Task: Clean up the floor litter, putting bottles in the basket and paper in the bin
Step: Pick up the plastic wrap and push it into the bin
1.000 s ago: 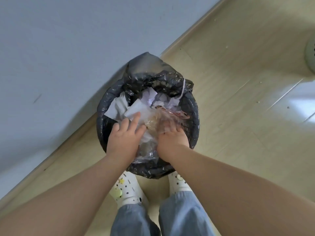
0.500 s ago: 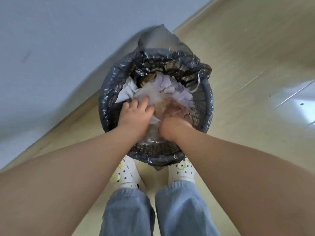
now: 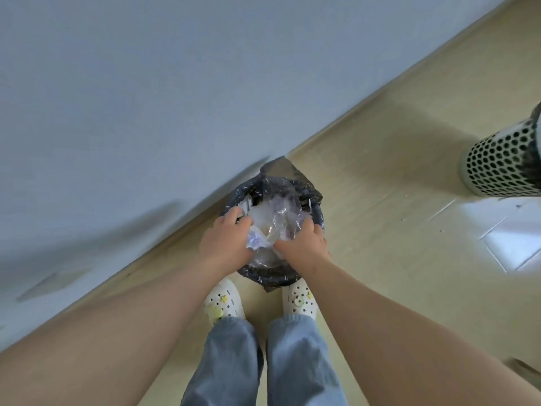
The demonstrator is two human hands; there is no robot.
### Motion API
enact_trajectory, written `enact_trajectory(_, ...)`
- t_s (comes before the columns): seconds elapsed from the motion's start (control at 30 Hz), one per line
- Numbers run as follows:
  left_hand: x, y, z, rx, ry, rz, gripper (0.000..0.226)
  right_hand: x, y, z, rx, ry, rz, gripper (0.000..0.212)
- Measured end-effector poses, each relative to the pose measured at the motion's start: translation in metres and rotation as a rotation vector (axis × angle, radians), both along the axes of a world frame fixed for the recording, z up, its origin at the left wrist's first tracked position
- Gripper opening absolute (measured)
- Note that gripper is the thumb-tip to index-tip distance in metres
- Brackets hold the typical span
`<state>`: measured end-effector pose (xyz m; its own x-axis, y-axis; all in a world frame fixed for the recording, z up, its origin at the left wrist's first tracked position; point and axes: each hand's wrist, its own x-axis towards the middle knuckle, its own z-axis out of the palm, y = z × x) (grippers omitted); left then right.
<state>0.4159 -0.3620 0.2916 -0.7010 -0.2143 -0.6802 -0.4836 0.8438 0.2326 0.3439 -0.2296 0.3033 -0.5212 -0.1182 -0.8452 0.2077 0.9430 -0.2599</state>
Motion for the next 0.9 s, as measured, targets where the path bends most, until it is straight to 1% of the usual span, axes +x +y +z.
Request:
enact_trajectory(0.13,0.002,-0.003,0.065,0.040,0.061,0.094,0.051,0.006,-0.004,0.065,-0.057,0.015,-0.031,0.072)
enact_trajectory(0.3,0.006,-0.005,0.157,0.155,0.170,0.349,0.037,0.020,-0.015,0.141,-0.133,0.045,-0.125,0.064)
enact_trajectory(0.47,0.014,-0.003,0.226,0.192,0.268,0.524,0.037,0.024,-0.020,0.206,-0.280,0.111,-0.204,0.056)
enact_trajectory(0.57,0.017,0.008,0.267,0.214,0.339,0.623,0.040,0.021,-0.015,0.243,-0.390,0.157,-0.227,0.046)
enact_trajectory(0.7,0.021,0.034,0.322,0.194,0.495,0.694,0.042,0.013,0.010,0.302,-0.525,0.198,-0.213,0.052)
enact_trajectory(0.9,0.029,0.078,0.409,0.228,0.682,0.801,0.046,0.004,0.063,0.391,-0.708,0.237,-0.206,0.049)
